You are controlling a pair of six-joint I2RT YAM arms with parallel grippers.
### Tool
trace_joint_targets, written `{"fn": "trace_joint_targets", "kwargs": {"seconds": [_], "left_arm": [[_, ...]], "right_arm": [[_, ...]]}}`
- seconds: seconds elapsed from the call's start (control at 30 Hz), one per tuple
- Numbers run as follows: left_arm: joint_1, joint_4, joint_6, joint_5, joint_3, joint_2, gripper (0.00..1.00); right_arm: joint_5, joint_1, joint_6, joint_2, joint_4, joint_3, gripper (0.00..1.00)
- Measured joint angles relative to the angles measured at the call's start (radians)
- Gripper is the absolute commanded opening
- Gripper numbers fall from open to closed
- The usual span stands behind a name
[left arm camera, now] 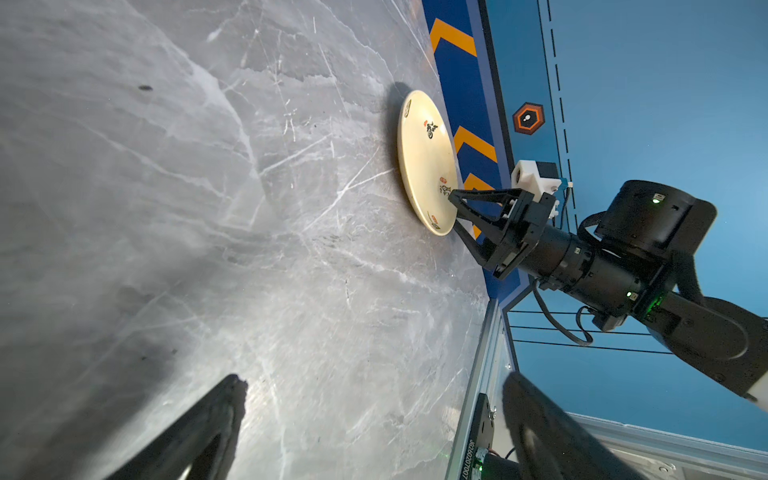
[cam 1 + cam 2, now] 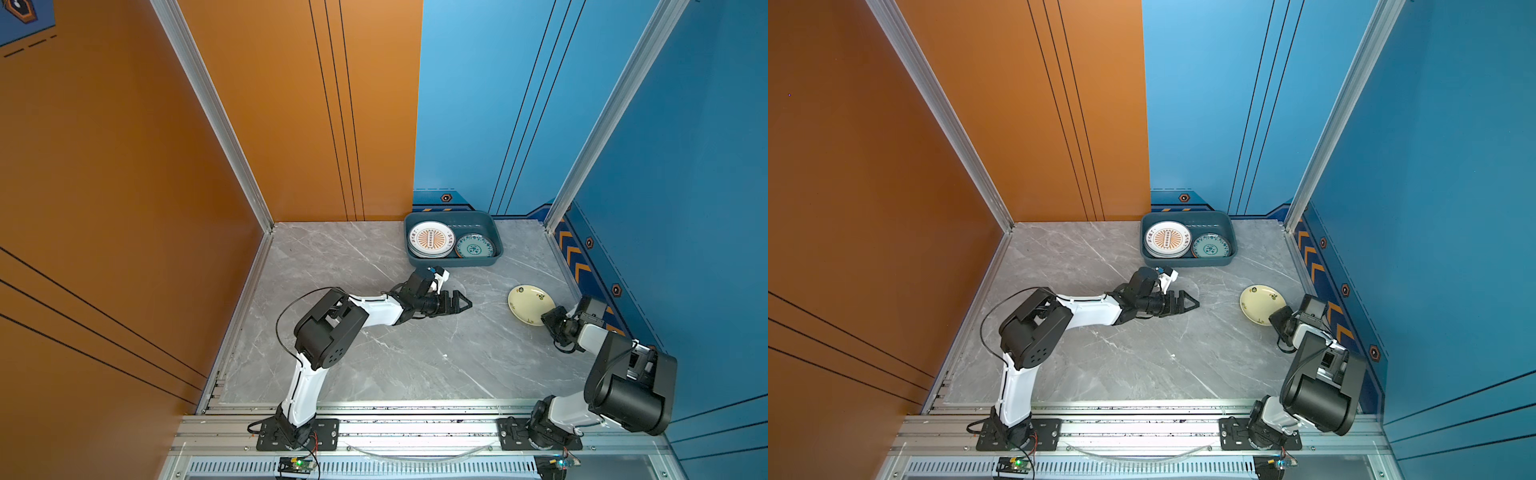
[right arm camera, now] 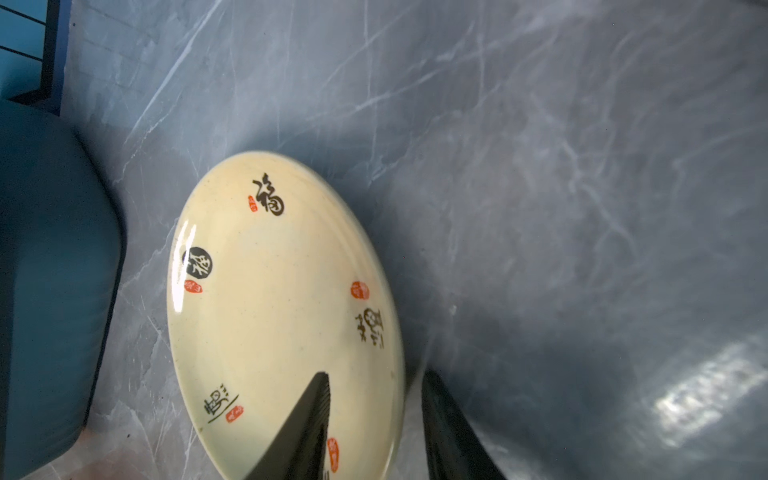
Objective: Place the plates into the plastic bin on the countertop
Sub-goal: 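Push the cream plate toward the left gripper with the right gripper while the left approaches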
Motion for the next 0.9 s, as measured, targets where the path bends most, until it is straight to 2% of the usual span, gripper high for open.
{"fn": "trace_joint_targets", "kwargs": {"seconds": [0.17,0.37,0.6,0.9], "left_arm": [[0.010,0.000,0.000,0.000,-0.006,-0.001,0.98],[0.012,0.001,0.000,0.000,-0.007,-0.006,0.98],[0.012,0.003,0.000,0.000,-0.025,-0.015,0.98],[0.040,0.004,0.004,0.000,-0.097,-0.098,0.98]], "right_arm": [[-0.011,0.001,0.018,0.022,0.023,0.000,0.19],[-0.030,0.002,0.037,0.032,0.045,0.000,0.07],[-0.042,0.007,0.042,0.026,0.063,0.000,0.00],[-0.066,0.066,0.036,-0.008,0.026,0.000,0.00]]}}
